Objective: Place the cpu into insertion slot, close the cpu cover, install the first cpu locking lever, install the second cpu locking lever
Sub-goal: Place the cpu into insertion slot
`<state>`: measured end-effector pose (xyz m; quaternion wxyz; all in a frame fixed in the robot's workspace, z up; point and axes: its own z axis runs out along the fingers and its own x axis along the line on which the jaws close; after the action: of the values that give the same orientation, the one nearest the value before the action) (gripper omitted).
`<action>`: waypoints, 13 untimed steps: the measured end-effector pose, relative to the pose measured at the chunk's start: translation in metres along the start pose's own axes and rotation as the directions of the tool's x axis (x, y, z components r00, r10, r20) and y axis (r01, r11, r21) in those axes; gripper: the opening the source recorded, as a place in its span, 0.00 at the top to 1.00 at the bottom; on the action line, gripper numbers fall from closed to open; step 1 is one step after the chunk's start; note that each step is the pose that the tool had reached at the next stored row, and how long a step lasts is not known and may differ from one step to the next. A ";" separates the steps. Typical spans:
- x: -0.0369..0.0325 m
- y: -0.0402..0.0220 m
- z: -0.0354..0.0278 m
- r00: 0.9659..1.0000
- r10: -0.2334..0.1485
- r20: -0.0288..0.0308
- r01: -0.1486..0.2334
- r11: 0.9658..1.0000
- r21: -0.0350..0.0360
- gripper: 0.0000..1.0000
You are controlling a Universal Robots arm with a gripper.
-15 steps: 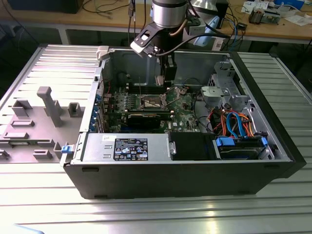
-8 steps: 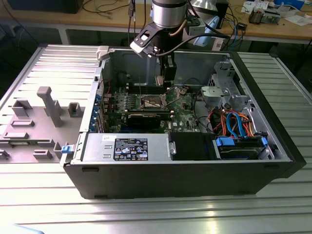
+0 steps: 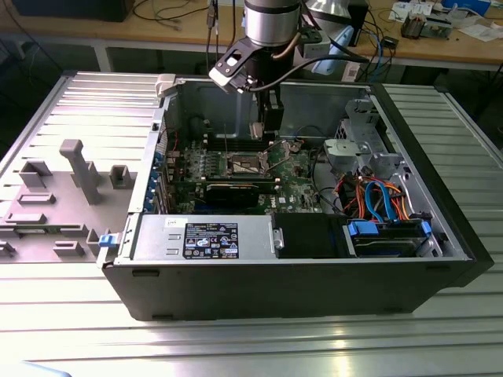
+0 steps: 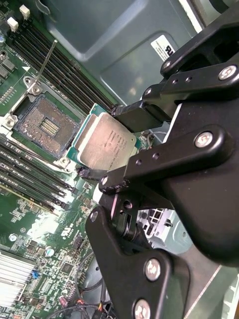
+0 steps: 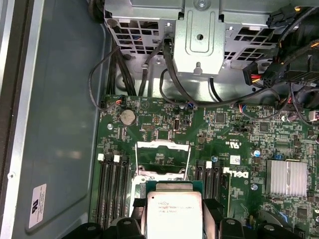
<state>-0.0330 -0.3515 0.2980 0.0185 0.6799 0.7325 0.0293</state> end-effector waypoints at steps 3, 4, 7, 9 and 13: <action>0.0001 -0.0010 0.0016 1.000 0.011 0.001 -0.011 1.000 0.000 0.46; 0.0000 -0.0010 0.0019 1.000 0.013 0.001 -0.013 1.000 0.000 0.46; 0.0000 -0.0011 0.0022 1.000 0.013 0.001 -0.013 1.000 0.000 0.46; 0.0000 -0.0011 0.0022 1.000 0.013 0.001 -0.013 1.000 0.000 0.46; 0.0000 -0.0011 0.0022 1.000 0.013 0.001 -0.013 1.000 0.000 0.46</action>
<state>-0.0339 -0.3515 0.2957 0.0187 0.6847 0.7280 0.0291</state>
